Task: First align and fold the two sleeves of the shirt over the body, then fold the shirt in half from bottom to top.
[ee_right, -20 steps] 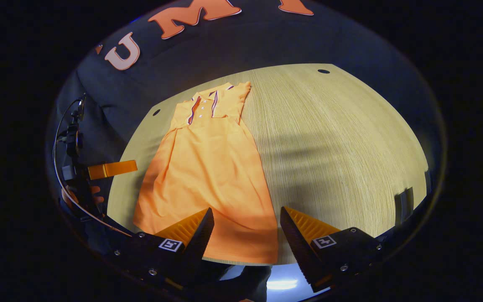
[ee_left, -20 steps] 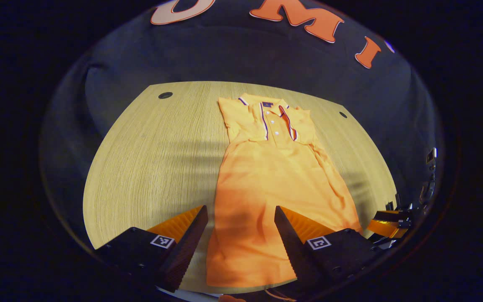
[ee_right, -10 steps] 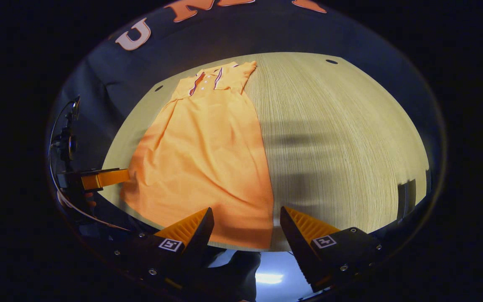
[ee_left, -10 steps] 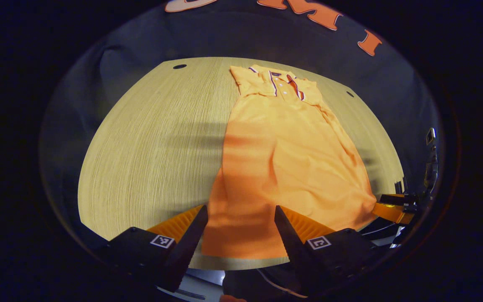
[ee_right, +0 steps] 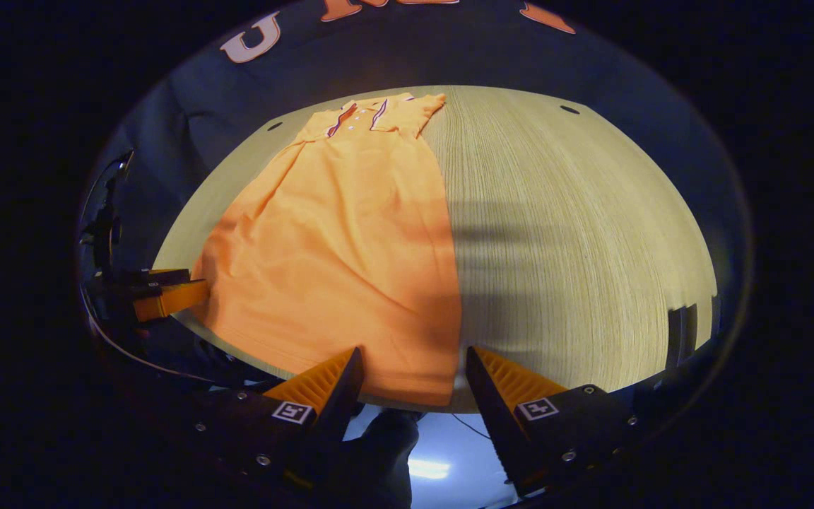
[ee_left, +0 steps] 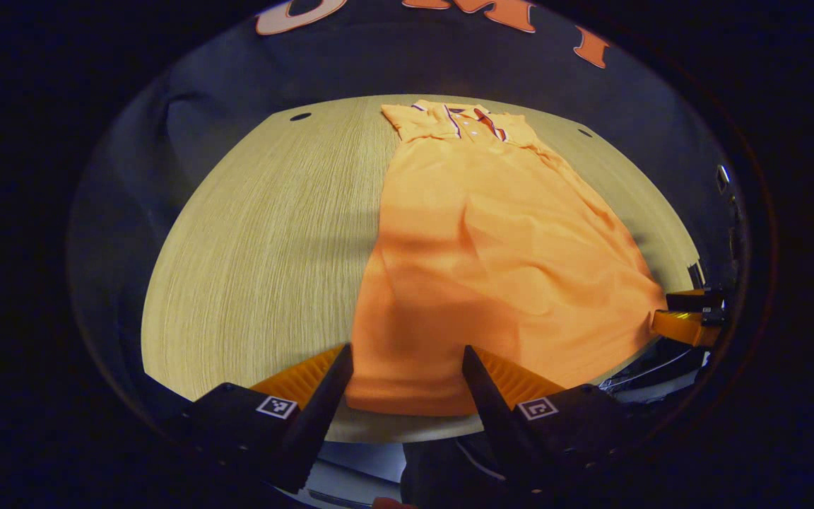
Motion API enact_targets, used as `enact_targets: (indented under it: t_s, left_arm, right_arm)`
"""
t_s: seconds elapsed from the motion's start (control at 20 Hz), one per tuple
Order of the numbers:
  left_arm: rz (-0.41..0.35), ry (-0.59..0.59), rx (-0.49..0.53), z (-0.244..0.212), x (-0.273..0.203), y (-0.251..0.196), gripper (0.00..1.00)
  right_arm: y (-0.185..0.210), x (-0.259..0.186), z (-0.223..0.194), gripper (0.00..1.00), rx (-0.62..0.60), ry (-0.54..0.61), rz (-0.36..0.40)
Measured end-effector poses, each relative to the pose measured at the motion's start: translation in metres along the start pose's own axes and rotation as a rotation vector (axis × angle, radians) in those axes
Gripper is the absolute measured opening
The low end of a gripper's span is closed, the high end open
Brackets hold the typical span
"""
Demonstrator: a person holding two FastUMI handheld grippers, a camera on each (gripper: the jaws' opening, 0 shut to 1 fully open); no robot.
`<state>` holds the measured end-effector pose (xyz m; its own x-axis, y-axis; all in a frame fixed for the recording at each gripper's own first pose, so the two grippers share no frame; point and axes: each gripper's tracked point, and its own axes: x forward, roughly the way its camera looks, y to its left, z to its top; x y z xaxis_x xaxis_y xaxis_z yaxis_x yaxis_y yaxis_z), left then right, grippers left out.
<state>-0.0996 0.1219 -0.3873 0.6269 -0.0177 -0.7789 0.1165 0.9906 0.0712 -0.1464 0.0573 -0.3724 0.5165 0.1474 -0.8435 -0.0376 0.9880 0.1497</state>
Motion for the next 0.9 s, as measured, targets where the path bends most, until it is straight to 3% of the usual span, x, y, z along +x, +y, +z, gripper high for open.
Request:
enact_targets:
  t_s: [0.05, 0.1, 0.15, 0.25, 0.4, 0.45, 0.55, 0.9]
  left_arm:
    - [-0.009, -0.032, 0.002, 0.0, 0.001, -0.001, 0.98]
    - [-0.014, -0.072, -0.001, 0.0, 0.0, 0.0, 0.97]
    - [-0.019, -0.109, 0.011, 0.001, 0.0, 0.0, 0.98]
    - [-0.024, -0.182, 0.024, -0.001, 0.001, -0.001, 0.98]
    - [-0.003, -0.251, -0.004, -0.005, -0.002, 0.006, 0.98]
    - [0.011, -0.261, -0.009, -0.005, -0.004, 0.008, 0.98]
    - [0.123, -0.283, 0.024, 0.0, -0.014, 0.028, 0.98]
    - [0.03, -0.283, -0.04, -0.007, -0.004, 0.027, 1.0]
  right_arm:
    - [-0.001, 0.001, 0.001, 0.89, -0.014, -0.023, -0.009]
    - [0.0, 0.002, 0.0, 0.78, -0.036, -0.043, -0.017]
    - [0.0, 0.004, 0.0, 0.84, -0.064, -0.058, -0.029]
    - [0.001, 0.001, -0.003, 0.83, -0.127, -0.081, -0.049]
    - [0.002, 0.004, 0.0, 0.82, -0.088, -0.113, -0.059]
    - [0.003, 0.003, -0.001, 0.82, -0.091, -0.12, -0.062]
    - [0.003, 0.004, 0.0, 0.82, -0.085, -0.143, -0.063]
    - [0.003, 0.004, -0.001, 0.82, -0.074, -0.144, -0.071]
